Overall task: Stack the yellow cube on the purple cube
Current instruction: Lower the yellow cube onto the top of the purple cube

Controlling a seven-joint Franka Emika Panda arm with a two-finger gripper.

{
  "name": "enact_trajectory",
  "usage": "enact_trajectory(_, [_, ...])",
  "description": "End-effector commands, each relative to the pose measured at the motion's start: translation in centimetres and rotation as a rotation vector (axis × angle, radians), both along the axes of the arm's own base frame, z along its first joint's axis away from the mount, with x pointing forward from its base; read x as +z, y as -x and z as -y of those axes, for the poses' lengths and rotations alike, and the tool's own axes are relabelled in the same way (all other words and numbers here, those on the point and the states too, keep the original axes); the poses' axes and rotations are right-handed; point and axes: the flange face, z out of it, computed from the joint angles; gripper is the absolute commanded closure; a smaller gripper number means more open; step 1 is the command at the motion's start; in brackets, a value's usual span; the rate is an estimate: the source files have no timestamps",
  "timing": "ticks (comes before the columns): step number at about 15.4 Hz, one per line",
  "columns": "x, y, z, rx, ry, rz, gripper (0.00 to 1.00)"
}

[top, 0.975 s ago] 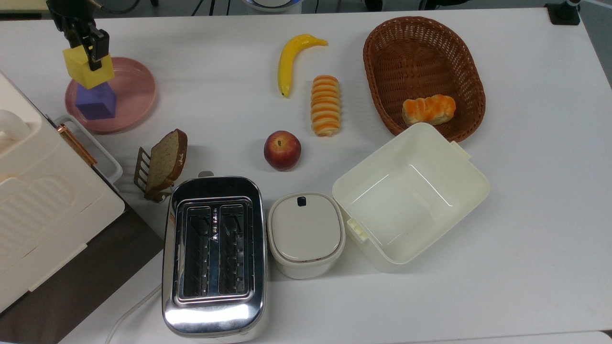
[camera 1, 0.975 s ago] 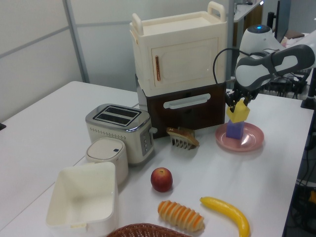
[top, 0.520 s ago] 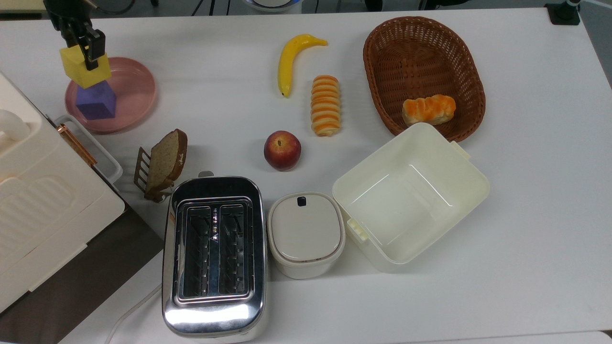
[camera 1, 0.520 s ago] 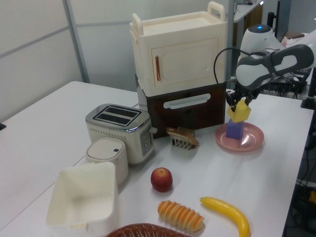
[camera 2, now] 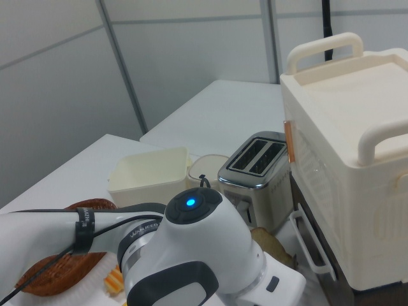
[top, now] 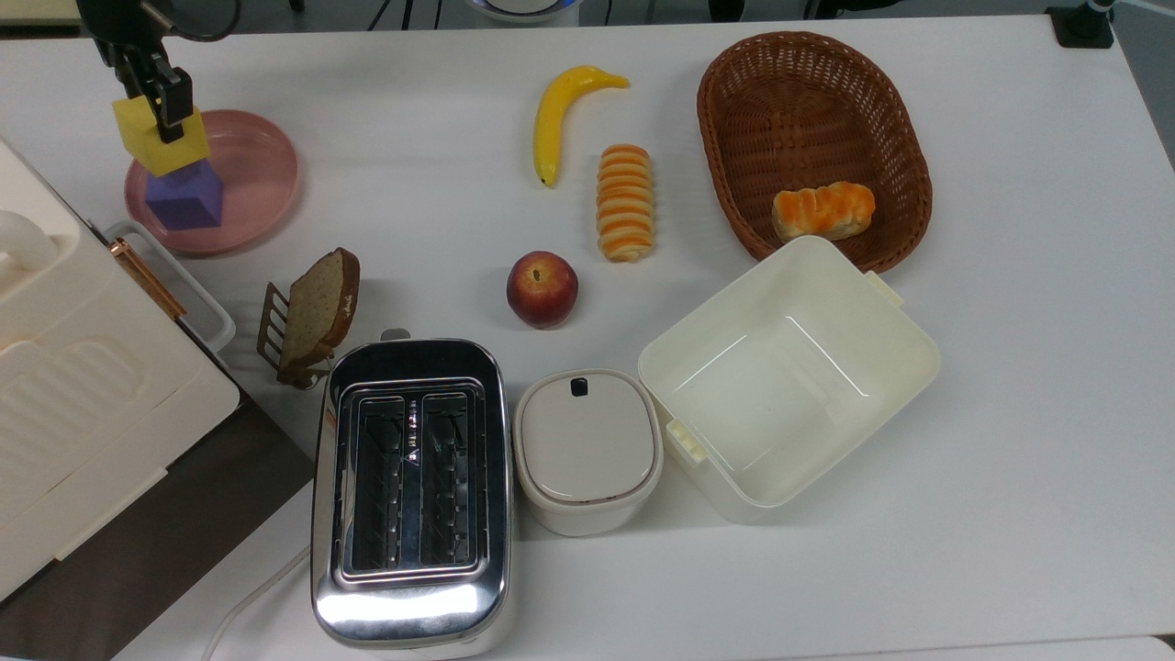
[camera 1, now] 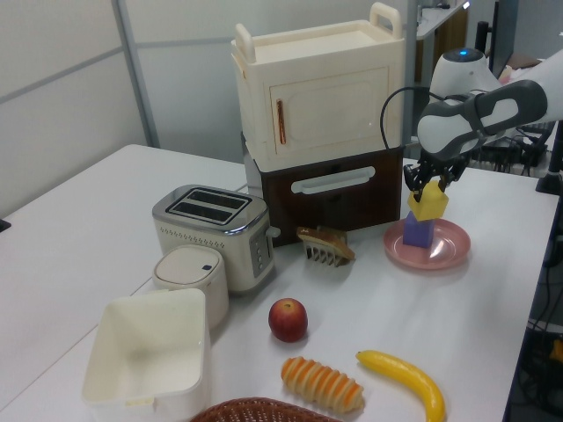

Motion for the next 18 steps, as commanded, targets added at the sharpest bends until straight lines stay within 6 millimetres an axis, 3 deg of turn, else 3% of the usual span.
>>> enact_trajectory(1, [0.0,-0.6,0.5,0.004,0.007,0.014,0.98])
enact_trajectory(4, [-0.2,-0.9,0.6,0.006,0.012,0.006,0.98])
enact_trajectory(8, [2.5,-2.2,0.2,0.054,-0.039,-0.131,1.0])
enact_trajectory(18, [1.5,-2.4,0.7,0.046,-0.046,-0.142,1.0])
